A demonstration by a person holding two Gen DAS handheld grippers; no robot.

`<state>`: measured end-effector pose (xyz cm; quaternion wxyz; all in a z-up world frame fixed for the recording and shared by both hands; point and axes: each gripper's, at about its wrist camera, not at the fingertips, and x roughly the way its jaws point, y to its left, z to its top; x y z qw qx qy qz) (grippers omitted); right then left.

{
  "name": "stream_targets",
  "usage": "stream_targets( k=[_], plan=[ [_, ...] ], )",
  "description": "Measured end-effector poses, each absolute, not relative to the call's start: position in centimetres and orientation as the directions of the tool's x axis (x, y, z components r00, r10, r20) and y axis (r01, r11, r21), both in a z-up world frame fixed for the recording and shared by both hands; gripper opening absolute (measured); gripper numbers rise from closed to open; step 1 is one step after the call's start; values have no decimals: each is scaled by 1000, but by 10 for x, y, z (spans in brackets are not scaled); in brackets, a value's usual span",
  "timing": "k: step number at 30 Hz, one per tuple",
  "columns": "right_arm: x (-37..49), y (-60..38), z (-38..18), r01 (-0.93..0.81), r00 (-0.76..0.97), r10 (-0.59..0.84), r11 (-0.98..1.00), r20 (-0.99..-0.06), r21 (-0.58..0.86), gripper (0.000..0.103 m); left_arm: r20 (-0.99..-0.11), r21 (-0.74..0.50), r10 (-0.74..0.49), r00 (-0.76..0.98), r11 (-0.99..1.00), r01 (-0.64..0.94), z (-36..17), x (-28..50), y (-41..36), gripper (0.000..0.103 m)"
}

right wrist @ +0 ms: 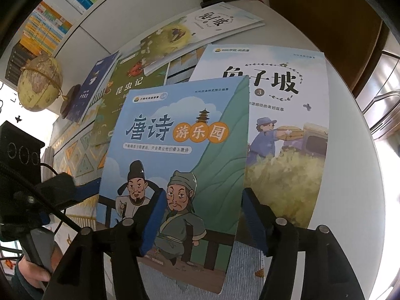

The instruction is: Organize books

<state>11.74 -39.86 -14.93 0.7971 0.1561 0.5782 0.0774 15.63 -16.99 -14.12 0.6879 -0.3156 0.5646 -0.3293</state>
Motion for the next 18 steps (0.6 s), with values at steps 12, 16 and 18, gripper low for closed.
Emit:
stream_targets(
  k=[12,16,18],
  plan=[
    [118,-413,-152,104,335,368,900,-867,423,65,-435,-900,-892,122,434,-35,-153,154,-168,102],
    [118,-420,-152,131,336,404,874,-851,467,65,-378,-925,-920,108,371,-77,-156,152,-175,102],
    [118,-423,-153,142,335,418,863,-844,484,65,-317,-945,-941,119,302,-123,-159,154,-171,102]
  ],
)
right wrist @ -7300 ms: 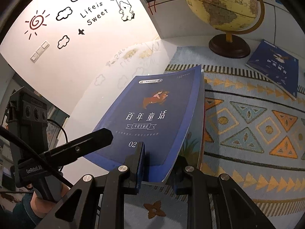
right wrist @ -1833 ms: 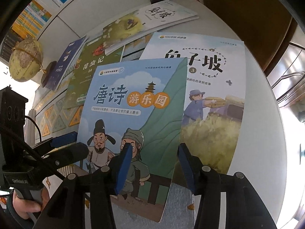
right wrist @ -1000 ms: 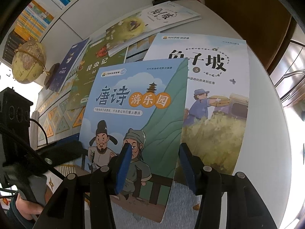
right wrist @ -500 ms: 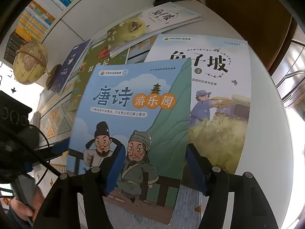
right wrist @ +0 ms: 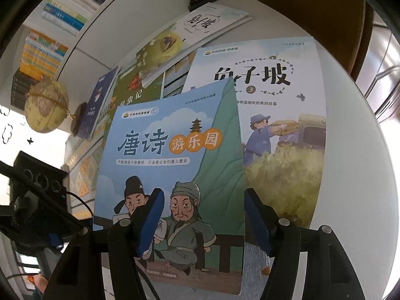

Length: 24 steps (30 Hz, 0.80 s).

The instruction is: Organize books

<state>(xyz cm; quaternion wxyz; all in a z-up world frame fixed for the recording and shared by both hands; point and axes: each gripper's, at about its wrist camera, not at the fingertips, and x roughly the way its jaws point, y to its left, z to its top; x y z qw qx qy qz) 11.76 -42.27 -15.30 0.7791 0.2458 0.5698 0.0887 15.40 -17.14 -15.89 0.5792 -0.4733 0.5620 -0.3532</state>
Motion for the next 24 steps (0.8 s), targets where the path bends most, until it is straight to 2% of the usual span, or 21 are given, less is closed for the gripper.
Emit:
stream_targets(
  k=[5,8,13,18,24],
  plan=[
    [118,-425,-155,146,328,457,840,-827,522,65,-169,-976,-973,154,144,-163,-148,159,-164,102],
    [118,-420,-154,133,322,452,849,-832,512,68,-139,-981,-980,145,116,-155,-139,160,-168,102],
    [119,-414,-154,123,309,441,860,-843,495,74,-195,-975,-970,142,176,-137,-140,159,-166,102],
    [119,-414,-153,142,316,445,851,-838,506,75,-326,-930,-938,120,295,-220,-167,154,-162,102],
    [120,-419,-136,122,362,534,786,-764,607,75,-250,-917,-960,124,194,-348,-192,144,-163,102]
  ],
)
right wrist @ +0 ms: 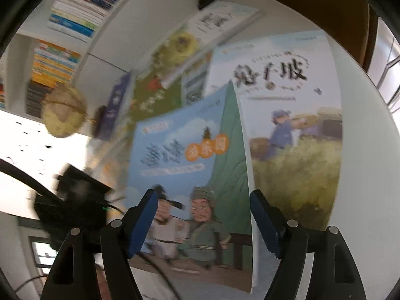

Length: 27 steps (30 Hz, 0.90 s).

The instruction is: Organize books

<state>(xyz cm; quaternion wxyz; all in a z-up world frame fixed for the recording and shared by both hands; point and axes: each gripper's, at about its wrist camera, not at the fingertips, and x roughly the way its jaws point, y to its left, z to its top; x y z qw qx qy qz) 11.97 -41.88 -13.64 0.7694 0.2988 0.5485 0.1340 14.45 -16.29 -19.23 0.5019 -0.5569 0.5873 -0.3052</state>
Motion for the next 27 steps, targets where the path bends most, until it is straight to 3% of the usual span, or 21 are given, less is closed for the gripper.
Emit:
stream_targets(
  k=[6,15,22,27],
  plan=[
    [117,-426,-155,171,304,534,784,-789,596,75,15,-901,-976,217,-108,-421,-193,143,-163,102],
    [105,-434,-172,230,270,669,654,-692,721,77,153,-875,-952,264,-255,-412,-181,154,-165,102],
    [95,-448,-177,274,301,700,586,-647,762,79,44,-904,-962,270,-154,-400,-184,156,-150,102],
    [94,-444,-169,263,329,665,617,-670,742,79,-210,-933,-950,230,124,-339,-183,146,-148,102]
  ],
)
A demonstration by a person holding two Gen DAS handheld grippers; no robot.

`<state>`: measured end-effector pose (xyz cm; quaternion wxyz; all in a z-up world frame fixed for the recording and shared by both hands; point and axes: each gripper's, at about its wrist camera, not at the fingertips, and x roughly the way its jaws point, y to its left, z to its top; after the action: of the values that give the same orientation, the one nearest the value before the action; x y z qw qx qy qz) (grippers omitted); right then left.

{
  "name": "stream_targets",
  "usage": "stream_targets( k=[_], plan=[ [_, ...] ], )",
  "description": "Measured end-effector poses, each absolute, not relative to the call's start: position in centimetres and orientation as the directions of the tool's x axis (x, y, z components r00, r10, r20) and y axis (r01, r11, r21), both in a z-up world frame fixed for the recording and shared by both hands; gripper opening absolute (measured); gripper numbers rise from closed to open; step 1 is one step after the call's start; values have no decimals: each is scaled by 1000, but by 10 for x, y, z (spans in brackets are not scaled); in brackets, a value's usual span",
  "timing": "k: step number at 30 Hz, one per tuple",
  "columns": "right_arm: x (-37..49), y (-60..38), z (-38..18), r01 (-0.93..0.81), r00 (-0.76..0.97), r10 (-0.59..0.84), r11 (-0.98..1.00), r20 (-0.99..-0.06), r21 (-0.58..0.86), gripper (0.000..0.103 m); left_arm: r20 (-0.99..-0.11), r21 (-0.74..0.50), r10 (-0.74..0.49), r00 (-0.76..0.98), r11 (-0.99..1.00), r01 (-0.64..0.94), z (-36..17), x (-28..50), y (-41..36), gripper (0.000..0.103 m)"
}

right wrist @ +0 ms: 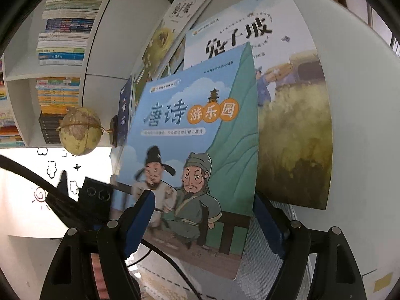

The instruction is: Organize books

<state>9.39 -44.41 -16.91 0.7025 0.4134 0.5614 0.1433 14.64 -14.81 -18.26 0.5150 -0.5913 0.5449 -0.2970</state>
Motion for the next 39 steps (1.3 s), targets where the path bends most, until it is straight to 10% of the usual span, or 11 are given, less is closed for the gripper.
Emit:
stream_targets(
  k=[6,15,21,30,39],
  plan=[
    [91,-448,-163,246,360,659,615,-660,749,79,-568,-820,-816,110,550,-157,-165,141,-177,73],
    [82,-444,-165,247,352,577,702,-737,668,79,-697,-716,-715,52,690,-103,-176,123,-182,23],
    [63,-440,-166,213,296,544,764,-785,609,76,-702,-711,-711,50,695,-105,-175,118,-178,23],
    [26,-446,-164,229,336,523,761,-783,607,70,-380,-870,-925,-9,361,-337,-181,102,-183,25],
    [10,-476,-161,209,466,767,389,-441,897,70,-190,-904,-981,43,158,-397,-162,107,-185,25]
  ],
)
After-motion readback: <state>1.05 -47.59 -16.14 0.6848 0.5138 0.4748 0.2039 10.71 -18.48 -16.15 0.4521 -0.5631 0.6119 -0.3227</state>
